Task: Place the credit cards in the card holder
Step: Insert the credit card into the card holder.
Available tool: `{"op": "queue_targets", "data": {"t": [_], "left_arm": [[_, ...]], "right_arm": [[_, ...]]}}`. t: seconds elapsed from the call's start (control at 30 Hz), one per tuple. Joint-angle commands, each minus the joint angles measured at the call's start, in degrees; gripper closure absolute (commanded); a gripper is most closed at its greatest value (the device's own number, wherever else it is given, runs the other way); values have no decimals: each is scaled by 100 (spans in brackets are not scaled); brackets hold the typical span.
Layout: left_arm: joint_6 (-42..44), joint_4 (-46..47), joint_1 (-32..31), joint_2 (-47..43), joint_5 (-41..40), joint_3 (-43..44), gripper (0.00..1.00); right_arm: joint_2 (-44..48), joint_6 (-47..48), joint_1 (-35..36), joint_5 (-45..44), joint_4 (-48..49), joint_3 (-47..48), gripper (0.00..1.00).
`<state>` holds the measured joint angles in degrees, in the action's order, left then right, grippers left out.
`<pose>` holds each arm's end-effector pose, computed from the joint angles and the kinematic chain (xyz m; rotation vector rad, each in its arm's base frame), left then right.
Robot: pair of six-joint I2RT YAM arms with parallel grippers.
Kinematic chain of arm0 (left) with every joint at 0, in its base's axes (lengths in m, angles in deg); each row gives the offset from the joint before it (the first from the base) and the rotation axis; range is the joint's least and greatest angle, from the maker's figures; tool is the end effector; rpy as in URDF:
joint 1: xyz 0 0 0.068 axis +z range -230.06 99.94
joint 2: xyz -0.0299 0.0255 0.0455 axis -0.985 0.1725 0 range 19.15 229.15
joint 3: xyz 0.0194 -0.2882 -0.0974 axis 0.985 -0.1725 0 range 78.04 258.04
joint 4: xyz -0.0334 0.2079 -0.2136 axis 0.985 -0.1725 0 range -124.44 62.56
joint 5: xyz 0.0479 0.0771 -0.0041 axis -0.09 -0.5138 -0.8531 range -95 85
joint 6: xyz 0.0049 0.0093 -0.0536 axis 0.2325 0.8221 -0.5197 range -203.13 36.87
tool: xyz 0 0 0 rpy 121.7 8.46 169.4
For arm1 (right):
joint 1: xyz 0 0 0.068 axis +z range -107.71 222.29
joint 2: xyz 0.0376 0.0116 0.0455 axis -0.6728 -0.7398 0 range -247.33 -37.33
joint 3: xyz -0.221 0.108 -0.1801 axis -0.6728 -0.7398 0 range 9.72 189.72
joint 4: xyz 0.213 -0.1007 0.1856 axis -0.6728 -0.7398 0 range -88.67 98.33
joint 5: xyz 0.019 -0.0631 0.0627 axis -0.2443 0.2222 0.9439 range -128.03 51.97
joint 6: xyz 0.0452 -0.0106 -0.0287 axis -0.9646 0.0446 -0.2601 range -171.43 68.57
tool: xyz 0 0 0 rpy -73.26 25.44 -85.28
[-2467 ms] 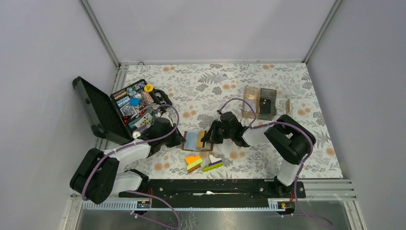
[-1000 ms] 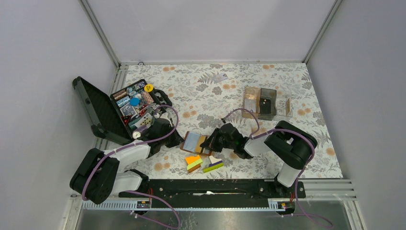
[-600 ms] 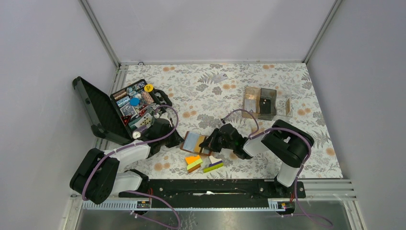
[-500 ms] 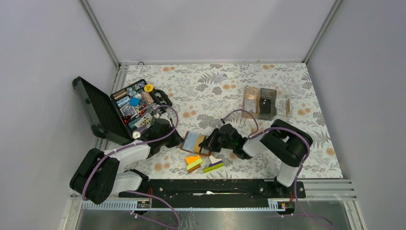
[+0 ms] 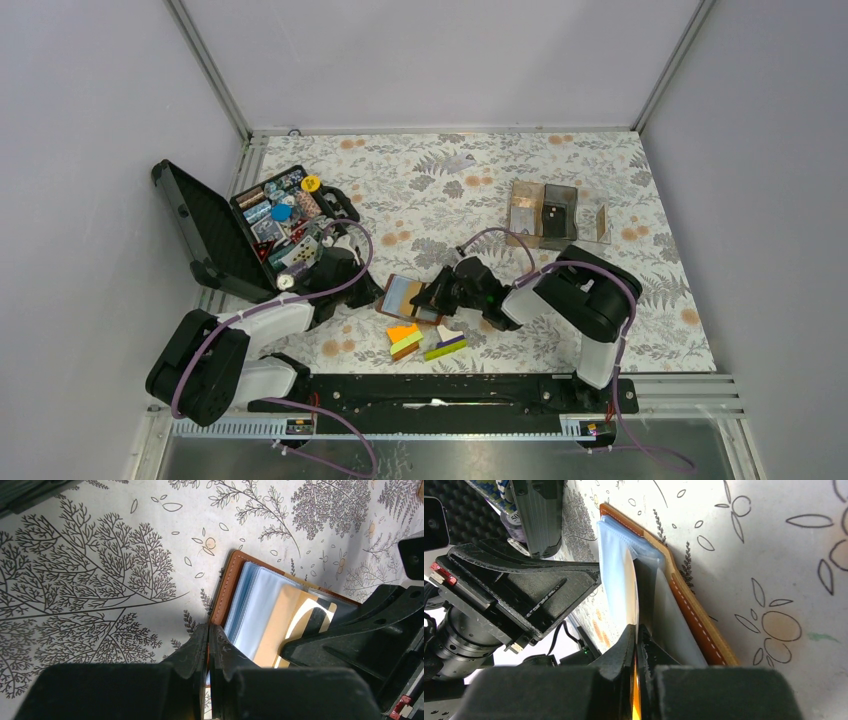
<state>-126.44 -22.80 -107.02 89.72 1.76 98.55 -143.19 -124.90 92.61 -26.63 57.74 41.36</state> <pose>0.2013 -0.1073 0.1344 -0.2930 2.4620 -0.7046 0.2092 0.2636 0.0945 0.3276 2.3527 1.4485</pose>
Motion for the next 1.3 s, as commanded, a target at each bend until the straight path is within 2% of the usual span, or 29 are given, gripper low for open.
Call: {"op": "queue_targets", "data": {"t": [0.0, 0.2, 0.43, 0.6, 0.83, 1.27], "left_arm": [[30, 75, -29, -125, 111, -64, 100], [-40, -45, -29, -340, -122, -147, 100], [-72, 73, -29, -370, -9, -186, 100], [-73, 171, -29, -360, 82, -187, 100], [-31, 231, -29, -359, 163, -209, 100], [-28, 256, -28, -402, 228, -248, 100]], "right_arm": [[-149, 283, 135, -218, -937, 36, 90], [384, 842, 135, -564, -1826, 207, 72], [888, 1830, 237, -1307, -3641, 1012, 59], [984, 2174, 267, -1777, -4464, 1337, 51], [1072, 2362, 329, -1919, -4878, 1558, 50], [739, 1978, 537, -1400, -4497, 1693, 62]]}}
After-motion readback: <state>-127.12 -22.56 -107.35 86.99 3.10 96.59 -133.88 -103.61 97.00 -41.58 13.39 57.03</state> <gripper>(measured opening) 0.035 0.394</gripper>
